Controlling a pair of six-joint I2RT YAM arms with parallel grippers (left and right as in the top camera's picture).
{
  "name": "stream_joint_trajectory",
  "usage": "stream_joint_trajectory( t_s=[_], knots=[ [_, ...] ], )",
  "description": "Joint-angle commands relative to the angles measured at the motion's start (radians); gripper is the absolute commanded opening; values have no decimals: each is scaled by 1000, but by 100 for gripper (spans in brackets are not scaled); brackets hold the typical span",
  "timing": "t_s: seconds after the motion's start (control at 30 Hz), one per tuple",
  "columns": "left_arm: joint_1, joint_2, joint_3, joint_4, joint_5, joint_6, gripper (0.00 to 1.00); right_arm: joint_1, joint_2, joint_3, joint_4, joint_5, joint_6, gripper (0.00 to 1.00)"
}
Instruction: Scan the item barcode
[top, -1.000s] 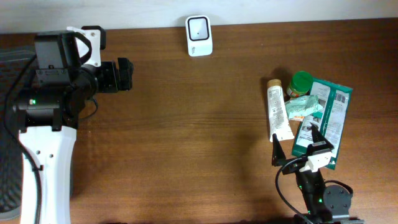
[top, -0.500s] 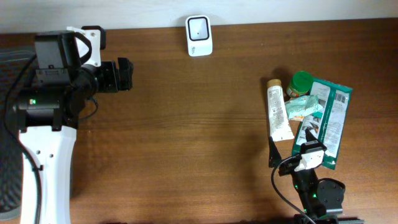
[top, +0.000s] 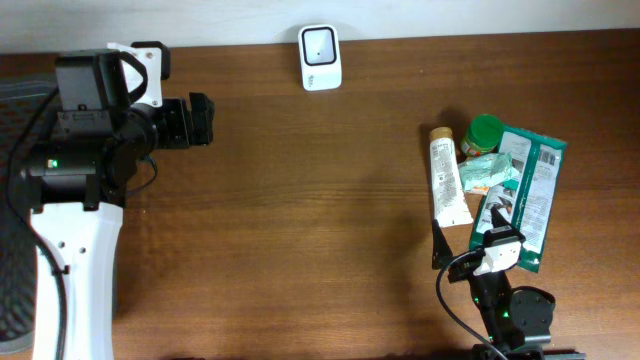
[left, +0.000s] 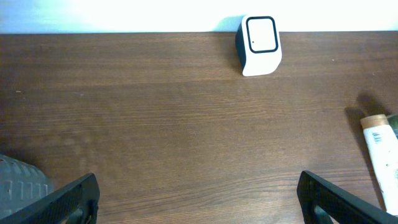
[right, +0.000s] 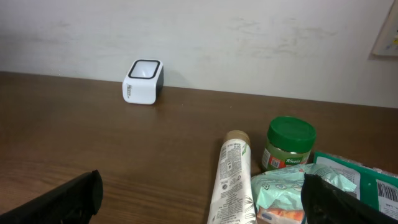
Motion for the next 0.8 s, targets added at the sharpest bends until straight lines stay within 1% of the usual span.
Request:
stream_joint_trajectory(
  t_s=[0.0,0.2,0.3,0.37,0.43,0.53,0.63,0.7,0.77],
  knots=[
    [6,-10,14,1,0,12,99,-4,-11,-8,0,-16,4,98],
    [6,-17,14,2,0,12,99,-4,-11,-8,0,-16,4,98],
    [7,-77,-6,2,-37,13,99,-4,-11,-8,0,-16,4,98],
    [7,-141,-73,18,-78,13,99,-4,-11,-8,0,-16,4,98],
    [8,-259,-246,162,-113,13,99,-4,-11,-8,0,-16,4,98],
    [17,-421,-502,415,-115,13,99,-4,-11,-8,0,-16,4,98],
    [31,-623,-800,633,-112,13,99,-4,-11,-8,-1,-16,4,98],
    [32,-761,-989,744,-109,12,99,-4,-11,-8,0,-16,4,98],
    [32,-882,-1131,805,-104,12,99,-4,-11,-8,0,-16,4,98]
  ],
)
